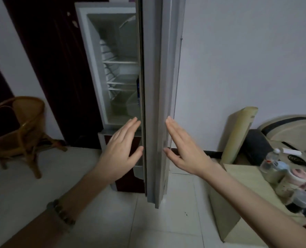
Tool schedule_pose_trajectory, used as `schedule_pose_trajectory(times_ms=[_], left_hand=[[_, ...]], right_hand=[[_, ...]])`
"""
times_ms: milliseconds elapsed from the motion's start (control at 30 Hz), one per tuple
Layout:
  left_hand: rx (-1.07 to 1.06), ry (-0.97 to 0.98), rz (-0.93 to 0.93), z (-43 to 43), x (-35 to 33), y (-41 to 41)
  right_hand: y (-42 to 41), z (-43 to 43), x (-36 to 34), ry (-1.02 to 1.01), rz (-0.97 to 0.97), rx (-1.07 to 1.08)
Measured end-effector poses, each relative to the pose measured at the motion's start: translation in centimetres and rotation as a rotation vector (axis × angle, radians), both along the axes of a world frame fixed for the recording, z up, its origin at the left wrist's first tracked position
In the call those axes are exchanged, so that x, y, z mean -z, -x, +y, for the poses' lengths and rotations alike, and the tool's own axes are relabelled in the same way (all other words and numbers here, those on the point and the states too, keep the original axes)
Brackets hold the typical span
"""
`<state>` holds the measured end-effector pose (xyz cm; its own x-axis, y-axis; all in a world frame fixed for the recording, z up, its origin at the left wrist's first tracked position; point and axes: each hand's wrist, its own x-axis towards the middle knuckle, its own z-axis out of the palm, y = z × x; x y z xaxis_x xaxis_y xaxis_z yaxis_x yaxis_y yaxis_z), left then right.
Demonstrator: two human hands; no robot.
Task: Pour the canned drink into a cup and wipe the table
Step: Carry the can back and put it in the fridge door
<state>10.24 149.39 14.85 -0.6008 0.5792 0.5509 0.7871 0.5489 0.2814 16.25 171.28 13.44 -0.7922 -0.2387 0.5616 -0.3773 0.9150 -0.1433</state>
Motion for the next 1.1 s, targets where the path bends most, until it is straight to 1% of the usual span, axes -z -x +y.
schedule_pose_trajectory(times_ms=[133, 267, 333, 467, 533, 667, 767, 867, 1100], left_hand=[[-0.007, -0.035, -0.083, -2.1, 0.6, 0.8], [-0.061, -0.142, -0.283, -4.2, 1.1, 3.7], [-0.088, -0.217, -0.372, -5.2, 1.3, 5.6], [-0.106, -0.38, -0.471, -7.6, 2.0, 10.5], [-0.119, -0.423, -0.49, -8.9, 2.2, 13.2], [-0.123, -0.412, -0.494, -11.8, 2.1, 19.0], [-0.09, -0.465, -0.568, -13.5, 1.8, 23.3], [-0.054, -0.552, -0.643, -14.7, 1.5, 27.4], [-0.023, -0.646, -0.696, -16.0, 1.3, 36.4]], right_hand=[[3.9, -3.1, 0.0, -0.053, 0.025, -0.111], [8.8, -6.0, 0.3, -0.123, 0.056, -0.175], [11.5, -7.5, 0.5, -0.165, 0.099, -0.186], [17.3, -10.5, 0.9, -0.228, 0.192, -0.186], [20.2, -11.9, 1.2, -0.264, 0.212, -0.188], [26.1, -14.0, 1.2, -0.354, 0.245, -0.164], [30.1, -15.3, 1.0, -0.43, 0.248, -0.137], [33.7, -16.5, 0.9, -0.459, 0.253, -0.104], [41.8, -17.6, 1.0, -0.506, 0.26, -0.064]])
